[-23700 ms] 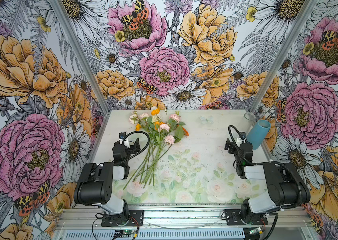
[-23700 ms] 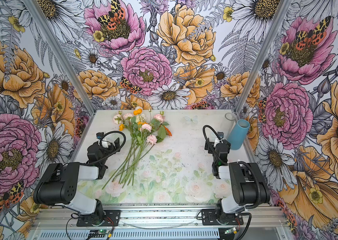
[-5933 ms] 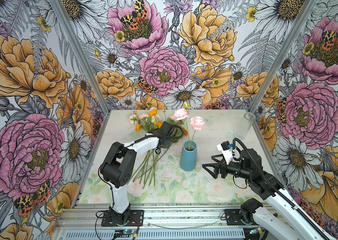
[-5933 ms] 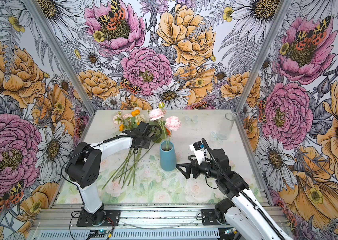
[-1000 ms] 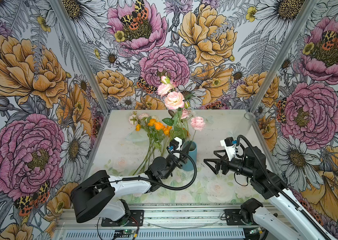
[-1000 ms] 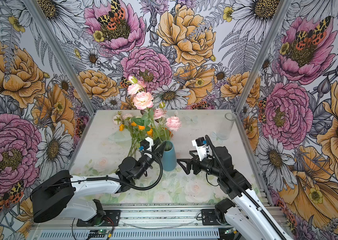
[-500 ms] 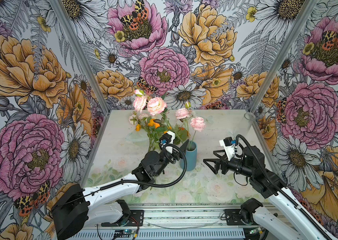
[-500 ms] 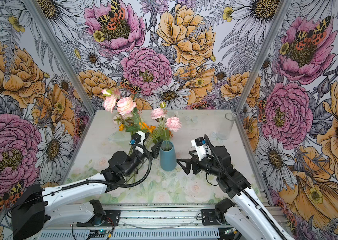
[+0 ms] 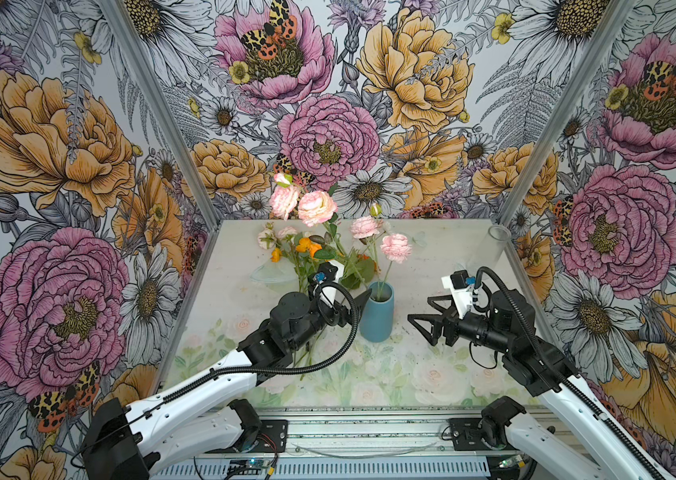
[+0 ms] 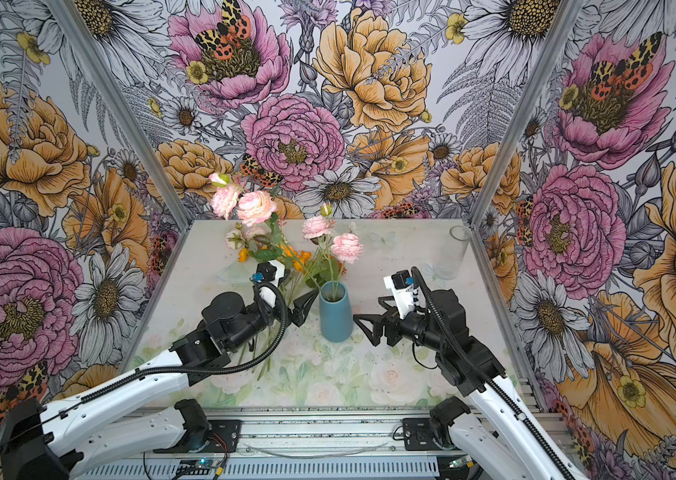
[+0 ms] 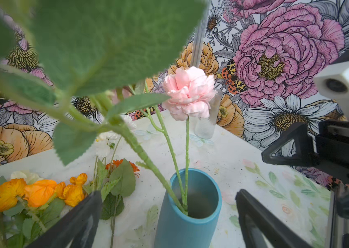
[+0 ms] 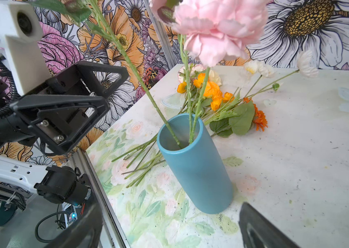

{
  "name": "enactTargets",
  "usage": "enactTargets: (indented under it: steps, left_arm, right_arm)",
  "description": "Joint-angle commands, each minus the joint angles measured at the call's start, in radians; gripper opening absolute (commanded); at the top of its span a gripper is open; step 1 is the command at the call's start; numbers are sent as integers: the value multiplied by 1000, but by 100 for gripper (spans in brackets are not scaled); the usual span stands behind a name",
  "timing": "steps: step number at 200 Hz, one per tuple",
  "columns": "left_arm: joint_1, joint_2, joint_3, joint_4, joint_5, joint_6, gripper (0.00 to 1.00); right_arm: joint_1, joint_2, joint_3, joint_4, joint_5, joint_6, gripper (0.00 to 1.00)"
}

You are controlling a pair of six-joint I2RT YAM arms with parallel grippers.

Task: Arrange the flowers into the vase
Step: 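Open the left gripper and move it back to the lying stems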

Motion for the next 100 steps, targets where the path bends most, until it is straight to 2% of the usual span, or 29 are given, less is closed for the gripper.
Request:
enactTargets:
  steps: [1,22,40,67,100]
  left_arm:
    - [47,-106,-28,-173,-4,19,94]
    - [136,-170,-46,-258,-18,-35,82]
    - [246,-149,-22,-357,-30,-132,65]
    - [388,-3,22,-416,113,-224,48]
    - [406,245,101,-414,198,-269,36]
  right_arm:
    - [-5,-34,-5,11,-31,5,100]
    - [-7,-35,-23,12,-67,25,99]
    - [-6,-32,-26,12,-87,42,100]
    - [-6,-30,-36,11,-87,52,99]
    - [-1,-8,-62,12,-88,59,99]
